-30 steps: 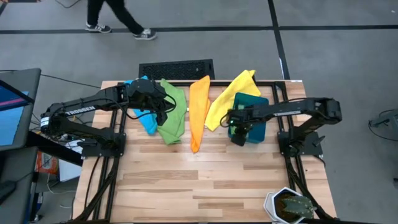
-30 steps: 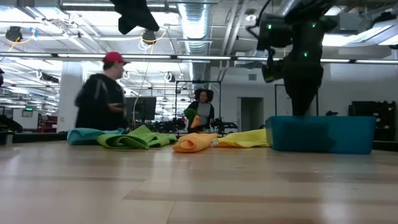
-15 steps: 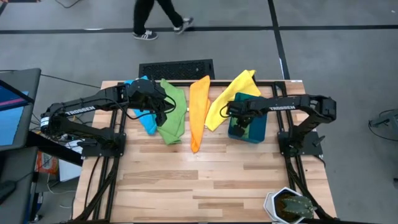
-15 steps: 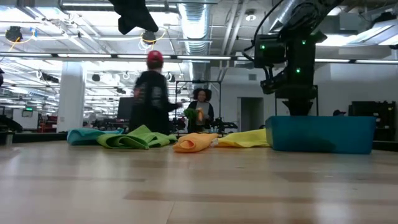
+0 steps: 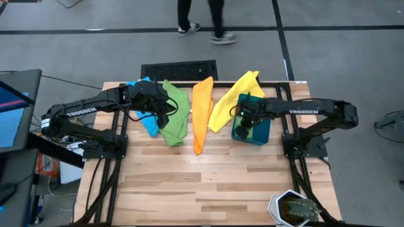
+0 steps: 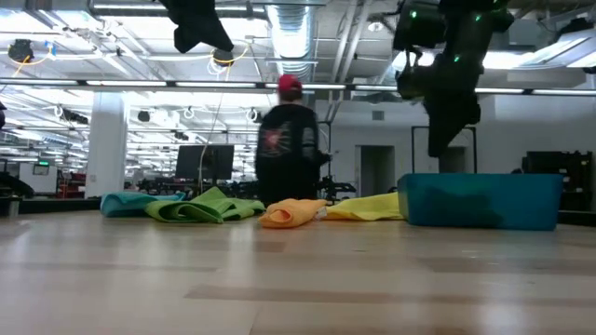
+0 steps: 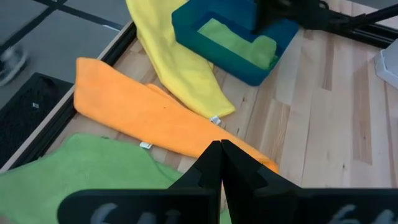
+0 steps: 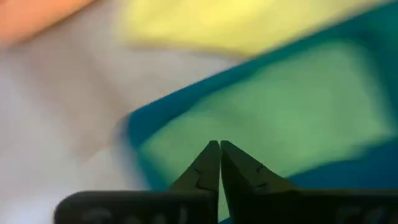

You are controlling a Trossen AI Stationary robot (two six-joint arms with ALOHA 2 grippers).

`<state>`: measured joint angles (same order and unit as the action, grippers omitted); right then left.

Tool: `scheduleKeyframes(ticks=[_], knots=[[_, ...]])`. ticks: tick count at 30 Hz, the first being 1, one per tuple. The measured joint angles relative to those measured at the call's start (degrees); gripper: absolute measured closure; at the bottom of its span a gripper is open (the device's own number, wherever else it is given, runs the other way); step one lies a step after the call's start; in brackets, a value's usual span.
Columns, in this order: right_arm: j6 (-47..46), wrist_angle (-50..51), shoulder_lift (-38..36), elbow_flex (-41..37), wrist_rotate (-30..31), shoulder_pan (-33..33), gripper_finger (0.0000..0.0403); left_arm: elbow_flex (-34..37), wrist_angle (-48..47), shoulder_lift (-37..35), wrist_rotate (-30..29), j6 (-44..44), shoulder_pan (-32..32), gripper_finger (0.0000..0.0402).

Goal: Fold microfiber towels
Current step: Put the bottom green microfiber cloth into the blue bin

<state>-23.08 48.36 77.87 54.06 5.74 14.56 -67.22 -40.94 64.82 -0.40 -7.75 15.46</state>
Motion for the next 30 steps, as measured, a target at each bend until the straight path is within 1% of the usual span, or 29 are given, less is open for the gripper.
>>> scheduleKeyframes(ticks=[1, 4, 7, 11, 17, 20, 24, 27, 30], knots=[[-2.26, -0.06, 0.32, 0.00, 1.68, 1.36, 0.0377, 0.00, 0.27, 0.00, 0.00, 0.00, -0.01, 0.0401], [-8.21, -0.94, 3.06, 0.00, 3.37, 4.95, 0.0394, 0.00, 1.03, 0.00, -0.02, 0.01, -0.01, 0.0401], [-12.08, -1.49, 7.42, -0.02, 3.62, 6.63, 0.0387, 0.00, 1.46, 0.00, -0.03, 1.06, 0.00, 0.0401], [-12.93, -2.41, 13.31, -0.02, 3.97, 7.84, 0.0380, 0.00, 1.41, 0.00, -0.02, 1.18, 0.00, 0.0401], [-12.96, -5.53, 20.08, 0.00, 4.39, 9.51, 0.0394, 0.00, 0.73, 0.02, -0.03, 1.76, 0.00, 0.0401], [-12.97, -5.84, 20.56, 0.17, 4.55, 10.46, 0.0386, 0.00, 0.08, 0.02, -0.02, 2.80, 0.00, 0.0401], [-14.37, -5.38, 19.14, 0.00, 8.26, 11.89, 0.0377, 0.00, -0.71, 0.02, -0.03, 3.02, 0.00, 0.0401], [-16.20, -5.15, 17.27, -0.09, 11.06, 13.28, 0.0382, 0.00, -0.71, 0.02, -0.03, 3.04, 0.00, 0.0401], [-19.68, -4.69, 15.78, -0.09, 12.17, 14.26, 0.0390, 0.00, -0.71, 0.02, -0.04, 3.04, 0.00, 0.0401]])
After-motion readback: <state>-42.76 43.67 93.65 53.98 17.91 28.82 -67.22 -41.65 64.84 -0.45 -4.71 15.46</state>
